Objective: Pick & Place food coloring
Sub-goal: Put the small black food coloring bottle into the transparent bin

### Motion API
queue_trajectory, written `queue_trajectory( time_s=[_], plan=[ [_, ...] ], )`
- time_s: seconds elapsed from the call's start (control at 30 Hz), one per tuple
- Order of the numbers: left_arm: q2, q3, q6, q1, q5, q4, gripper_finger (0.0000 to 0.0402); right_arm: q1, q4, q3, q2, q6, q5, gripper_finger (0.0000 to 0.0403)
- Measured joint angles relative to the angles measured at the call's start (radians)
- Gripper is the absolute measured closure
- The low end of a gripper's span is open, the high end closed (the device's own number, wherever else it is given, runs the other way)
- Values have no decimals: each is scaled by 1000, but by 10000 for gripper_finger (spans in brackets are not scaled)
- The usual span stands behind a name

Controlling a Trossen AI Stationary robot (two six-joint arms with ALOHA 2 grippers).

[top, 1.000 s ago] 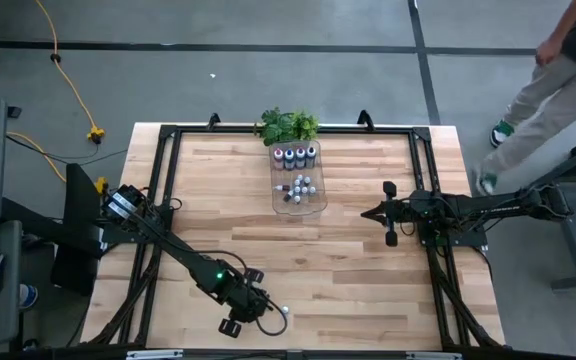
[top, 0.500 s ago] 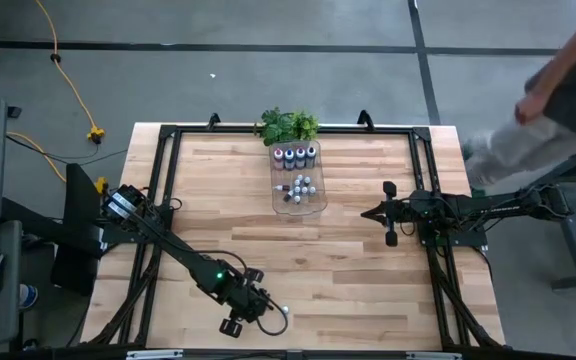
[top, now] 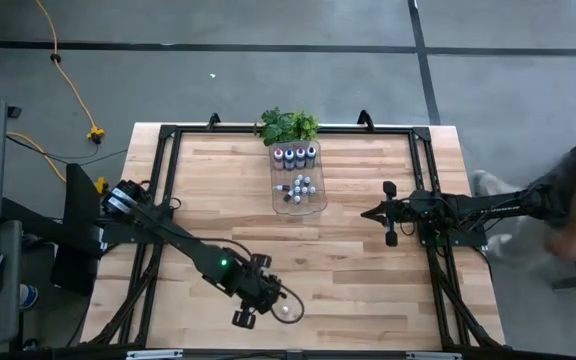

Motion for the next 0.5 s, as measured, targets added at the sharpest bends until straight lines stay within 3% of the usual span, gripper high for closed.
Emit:
queue_trajectory(
  time_s=[0.1, 0.5],
  plan=[
    [1, 85, -50, 14, -37, -124, 358, 0, 0, 0, 0, 0, 0, 402],
    [2, 317, -282, 88, -299, -327, 358, 0, 2, 0, 0, 0, 0, 402]
  ],
)
